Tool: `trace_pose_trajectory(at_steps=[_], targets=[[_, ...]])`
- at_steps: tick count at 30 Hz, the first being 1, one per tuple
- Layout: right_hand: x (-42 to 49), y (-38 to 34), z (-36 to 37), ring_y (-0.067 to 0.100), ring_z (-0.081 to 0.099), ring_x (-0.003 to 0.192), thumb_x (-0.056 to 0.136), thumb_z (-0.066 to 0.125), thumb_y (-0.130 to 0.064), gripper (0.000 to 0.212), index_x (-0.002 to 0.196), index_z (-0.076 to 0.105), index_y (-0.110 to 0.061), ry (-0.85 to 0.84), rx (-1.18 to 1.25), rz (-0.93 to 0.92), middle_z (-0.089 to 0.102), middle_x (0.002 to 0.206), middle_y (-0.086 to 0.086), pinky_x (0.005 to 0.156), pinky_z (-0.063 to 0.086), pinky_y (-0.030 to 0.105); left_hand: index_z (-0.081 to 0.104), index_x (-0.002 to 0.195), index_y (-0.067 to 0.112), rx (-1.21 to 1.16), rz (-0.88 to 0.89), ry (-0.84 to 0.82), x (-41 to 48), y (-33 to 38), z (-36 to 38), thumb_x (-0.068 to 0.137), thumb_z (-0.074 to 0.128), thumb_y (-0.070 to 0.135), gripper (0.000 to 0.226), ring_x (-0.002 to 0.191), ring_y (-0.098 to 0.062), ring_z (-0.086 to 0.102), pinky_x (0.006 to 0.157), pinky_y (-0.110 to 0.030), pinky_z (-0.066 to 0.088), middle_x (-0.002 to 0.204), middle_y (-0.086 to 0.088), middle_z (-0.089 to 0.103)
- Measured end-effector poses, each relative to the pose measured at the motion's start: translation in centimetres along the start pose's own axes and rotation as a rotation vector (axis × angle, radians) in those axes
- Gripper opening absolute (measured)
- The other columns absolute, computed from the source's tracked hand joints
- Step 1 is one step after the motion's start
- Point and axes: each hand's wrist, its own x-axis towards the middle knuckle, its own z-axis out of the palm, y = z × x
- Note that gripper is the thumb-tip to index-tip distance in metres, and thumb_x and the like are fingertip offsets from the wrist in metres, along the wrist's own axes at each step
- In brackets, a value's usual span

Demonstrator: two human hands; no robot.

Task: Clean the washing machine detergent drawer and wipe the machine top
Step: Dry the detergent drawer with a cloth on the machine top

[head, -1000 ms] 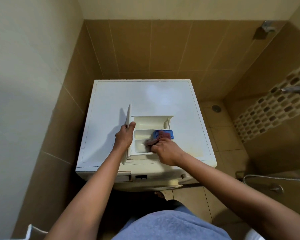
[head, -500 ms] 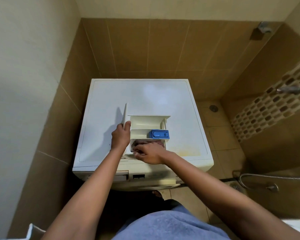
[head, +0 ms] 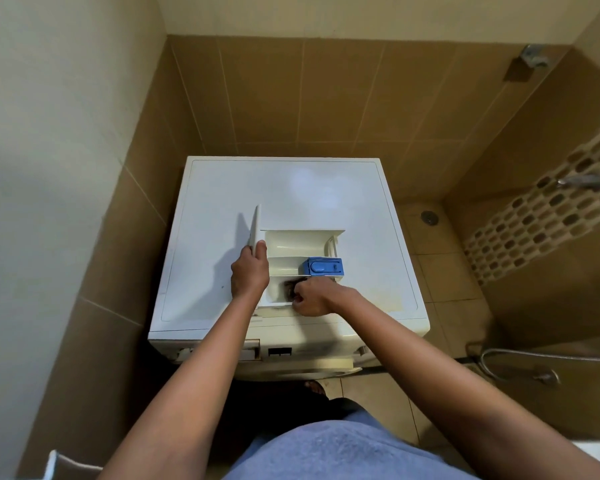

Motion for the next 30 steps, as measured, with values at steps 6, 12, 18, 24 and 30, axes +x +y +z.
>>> trace_pose_trajectory(at_steps=[6, 12, 18, 24, 30], targets=[[0.3, -2.4, -1.5, 0.022, 0.05, 0.074, 0.083, 0.058, 0.002, 0.014, 0.092, 0.054, -0.009, -0.098, -0.232, -0.086, 0.047, 0.076, 0.004, 0.057, 0.037, 0.024, 0.057, 0.111, 0.004, -0.014, 0.021, 0.022, -0.1, 0.1, 0.0, 0.1, 0.033, 0.049, 0.052, 0.09, -0.029, 0.051, 0.073, -0.035, 0.039, 0.11, -0.015, 0.06], [-0.3, -1.6, -3.6, 0.017, 0.057, 0.074, 0.086, 0.049, -0.001, 0.027, 0.106, 0.064, -0.011, -0.005, 0.158, -0.118, 0.062, 0.085, 0.001, 0.065, 0.047, 0.025, 0.056, 0.113, 0.006, -0.035, 0.025, 0.0, 0.0, 0.0, -0.2, 0.099, 0.033, 0.051, 0.053, 0.1, -0.033, 0.055, 0.076, -0.035, 0.041, 0.111, -0.013, 0.059], [-2.8, 4.7, -4.6, 0.021, 0.058, 0.083, 0.076, 0.046, 0.005, 0.026, 0.086, 0.065, -0.01, 0.432, 0.941, 0.045, 0.062, 0.083, 0.002, 0.069, 0.049, 0.032, 0.055, 0.102, 0.007, -0.04, 0.033, -0.012, 0.0, -0.2, -0.2, 0.099, 0.032, 0.053, 0.051, 0.087, -0.029, 0.053, 0.068, -0.033, 0.037, 0.099, -0.01, 0.059], [-1.2, 3.0, -3.4, 0.021, 0.067, 0.088, 0.079, 0.045, 0.007, 0.039, 0.11, 0.063, -0.008, 0.751, 0.941, 0.034, 0.069, 0.103, 0.009, 0.076, 0.055, 0.033, 0.053, 0.097, 0.008, -0.058, 0.049, -0.012, 0.0, -0.3, -0.2, 0.099, 0.032, 0.053, 0.05, 0.082, -0.026, 0.052, 0.064, -0.032, 0.036, 0.093, -0.008, 0.057], [1.0, 0.2, 1.8, 0.027, 0.012, 0.146, 0.088, 0.062, -0.032, 0.091, 0.152, 0.001, -0.008, 0.313, 0.153, -0.206, 0.009, 0.158, 0.016, 0.117, 0.013, 0.034, 0.058, 0.11, 0.008, -0.05, 0.058, -0.009, 0.1, -0.5, -0.2, 0.099, 0.032, 0.053, 0.053, 0.098, -0.032, 0.055, 0.077, -0.034, 0.04, 0.106, -0.011, 0.061]])
